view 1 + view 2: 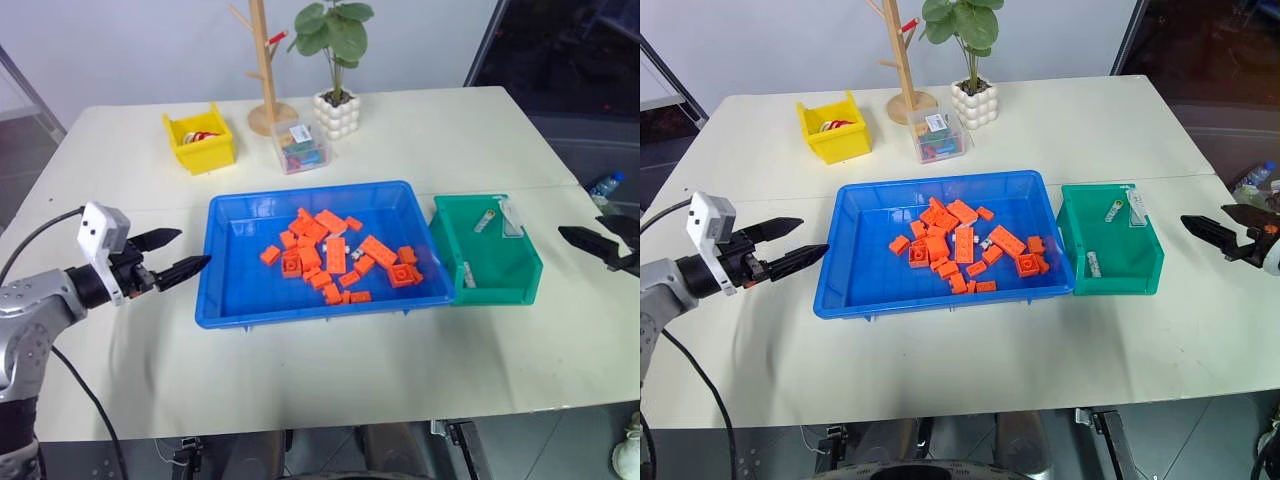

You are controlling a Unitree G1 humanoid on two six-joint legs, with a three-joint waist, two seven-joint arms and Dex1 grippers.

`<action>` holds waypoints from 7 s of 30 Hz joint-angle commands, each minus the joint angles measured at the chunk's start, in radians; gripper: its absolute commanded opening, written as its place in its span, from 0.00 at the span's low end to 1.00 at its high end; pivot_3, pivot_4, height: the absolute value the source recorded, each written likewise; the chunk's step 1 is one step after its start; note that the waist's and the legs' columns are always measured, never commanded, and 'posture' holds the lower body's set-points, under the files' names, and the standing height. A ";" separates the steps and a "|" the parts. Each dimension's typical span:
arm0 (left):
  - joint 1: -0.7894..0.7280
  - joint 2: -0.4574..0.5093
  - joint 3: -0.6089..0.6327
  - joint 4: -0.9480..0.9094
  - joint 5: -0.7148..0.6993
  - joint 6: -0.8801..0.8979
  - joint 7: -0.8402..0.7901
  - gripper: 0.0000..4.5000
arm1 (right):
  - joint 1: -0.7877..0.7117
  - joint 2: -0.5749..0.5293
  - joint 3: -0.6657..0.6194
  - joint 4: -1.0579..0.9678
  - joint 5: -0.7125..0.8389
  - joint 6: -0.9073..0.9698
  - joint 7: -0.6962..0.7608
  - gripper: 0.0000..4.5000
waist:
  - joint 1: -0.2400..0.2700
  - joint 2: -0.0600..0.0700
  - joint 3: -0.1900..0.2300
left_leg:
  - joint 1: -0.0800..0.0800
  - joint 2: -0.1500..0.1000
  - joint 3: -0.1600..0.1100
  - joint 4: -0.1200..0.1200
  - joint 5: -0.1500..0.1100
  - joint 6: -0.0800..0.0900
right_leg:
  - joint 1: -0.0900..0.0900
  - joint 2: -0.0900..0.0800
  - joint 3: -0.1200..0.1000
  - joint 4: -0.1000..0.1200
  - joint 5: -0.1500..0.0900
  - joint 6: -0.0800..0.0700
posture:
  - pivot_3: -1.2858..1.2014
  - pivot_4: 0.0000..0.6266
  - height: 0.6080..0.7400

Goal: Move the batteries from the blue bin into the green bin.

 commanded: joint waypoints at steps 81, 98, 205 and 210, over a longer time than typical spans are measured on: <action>-0.190 -0.116 -0.190 -0.008 0.048 -0.056 -0.035 1.00 | -0.548 0.640 0.732 -0.009 -0.274 0.010 0.137 0.80 | -0.002 0.000 0.000 | -0.001 0.000 -0.001 0.000 0.000 0.000 | -0.003 0.001 0.000 0.001 0.002 0.003 | 0.52 0.24 1.00; -0.198 -0.121 -0.189 -0.004 0.051 -0.060 -0.011 1.00 | -0.541 0.650 0.698 -0.072 -0.254 0.057 0.136 0.47 | -0.002 0.000 0.000 | -0.001 0.000 -0.001 -0.001 0.000 0.000 | -0.003 0.001 0.000 0.001 0.002 0.003 | 0.52 0.24 1.00; -0.463 -0.188 -0.317 0.205 0.036 -0.060 -0.219 1.00 | -0.340 0.003 0.395 -0.337 -0.373 0.005 0.243 0.01 | -0.005 0.000 0.000 | -0.001 0.000 0.000 -0.001 0.000 0.000 | -0.003 0.001 0.000 0.001 0.002 0.003 | 0.52 0.24 1.00; -0.498 -0.199 -0.334 0.248 0.053 -0.073 -0.250 1.00 | -0.230 -0.013 0.359 -0.406 -0.332 0.057 0.221 0.01 | 0.001 0.000 0.000 | -0.002 0.000 0.000 0.001 0.000 0.000 | -0.003 0.000 0.000 0.001 0.002 0.004 | 0.52 0.24 1.00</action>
